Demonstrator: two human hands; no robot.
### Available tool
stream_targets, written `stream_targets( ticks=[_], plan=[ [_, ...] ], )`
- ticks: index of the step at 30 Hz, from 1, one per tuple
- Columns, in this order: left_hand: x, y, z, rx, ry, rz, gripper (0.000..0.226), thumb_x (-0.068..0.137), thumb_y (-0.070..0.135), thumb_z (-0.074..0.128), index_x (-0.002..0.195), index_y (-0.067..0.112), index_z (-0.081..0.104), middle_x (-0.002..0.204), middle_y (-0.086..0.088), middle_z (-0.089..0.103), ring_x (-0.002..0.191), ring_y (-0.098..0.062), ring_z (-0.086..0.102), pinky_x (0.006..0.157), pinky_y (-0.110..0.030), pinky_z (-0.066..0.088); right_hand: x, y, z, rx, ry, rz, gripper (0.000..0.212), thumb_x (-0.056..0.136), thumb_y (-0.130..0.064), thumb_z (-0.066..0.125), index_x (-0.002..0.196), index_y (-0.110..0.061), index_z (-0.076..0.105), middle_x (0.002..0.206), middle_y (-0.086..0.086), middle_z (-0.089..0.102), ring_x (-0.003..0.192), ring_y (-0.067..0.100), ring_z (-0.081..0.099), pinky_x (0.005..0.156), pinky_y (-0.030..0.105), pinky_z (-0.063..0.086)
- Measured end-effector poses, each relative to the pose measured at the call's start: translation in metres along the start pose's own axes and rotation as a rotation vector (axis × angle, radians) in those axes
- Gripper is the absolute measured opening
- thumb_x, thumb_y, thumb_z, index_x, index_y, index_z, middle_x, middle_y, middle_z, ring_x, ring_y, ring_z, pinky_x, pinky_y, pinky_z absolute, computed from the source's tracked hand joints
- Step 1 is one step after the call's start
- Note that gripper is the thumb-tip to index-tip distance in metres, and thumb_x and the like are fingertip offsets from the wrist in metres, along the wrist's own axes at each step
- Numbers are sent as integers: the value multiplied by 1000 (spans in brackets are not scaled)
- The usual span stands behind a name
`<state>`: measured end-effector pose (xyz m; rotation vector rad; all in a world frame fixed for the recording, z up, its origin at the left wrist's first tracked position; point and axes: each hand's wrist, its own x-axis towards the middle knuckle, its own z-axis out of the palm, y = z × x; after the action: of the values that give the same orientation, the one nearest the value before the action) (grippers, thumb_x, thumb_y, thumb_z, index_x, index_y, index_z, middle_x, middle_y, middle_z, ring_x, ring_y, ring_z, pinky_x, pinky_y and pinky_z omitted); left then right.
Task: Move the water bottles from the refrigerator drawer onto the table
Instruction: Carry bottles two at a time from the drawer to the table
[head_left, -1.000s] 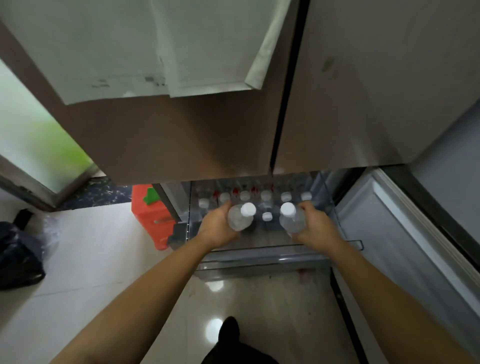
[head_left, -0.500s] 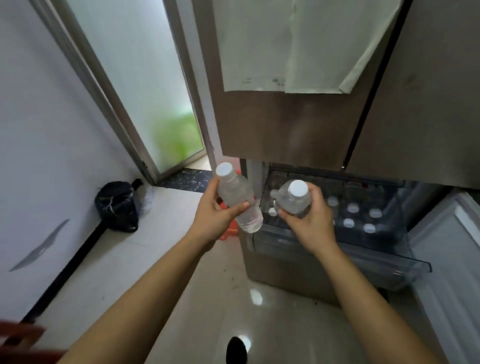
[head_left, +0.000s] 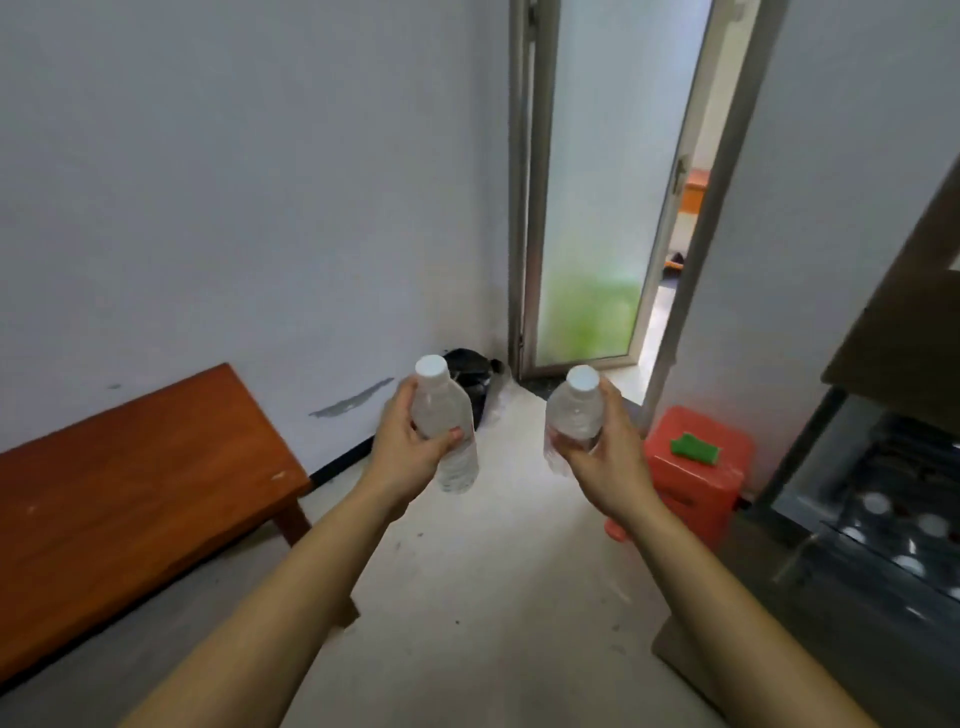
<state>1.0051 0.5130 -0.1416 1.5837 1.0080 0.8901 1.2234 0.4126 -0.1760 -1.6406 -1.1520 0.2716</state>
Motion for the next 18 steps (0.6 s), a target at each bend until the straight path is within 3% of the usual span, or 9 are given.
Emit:
stream_targets(
  ticks=[5,13,18],
  plan=[
    [-9,-34,-180,81,192,35,75,80,14,79,135,47,39,134,2,50,123,-19,52,104,-51,46,10,-81,166,38,-144,-89,75,88,-28,73,146,-35,27,139,-2,48,124,22,50,101,41,46],
    [-43,-73,-397,145,502,-46,80,80,10,79,144,36,37,135,5,52,126,-20,51,105,-58,44,-2,-196,389,157,-485,-273,71,88,-41,72,140,-31,25,128,-3,49,116,19,55,95,50,53],
    [-49,-108,-484,168,646,-60,78,81,5,78,144,31,40,133,6,57,124,-17,55,104,-52,48,-2,-235,495,196,-654,-348,72,87,-28,74,141,-32,26,129,-4,49,118,15,53,100,45,51]
  ],
)
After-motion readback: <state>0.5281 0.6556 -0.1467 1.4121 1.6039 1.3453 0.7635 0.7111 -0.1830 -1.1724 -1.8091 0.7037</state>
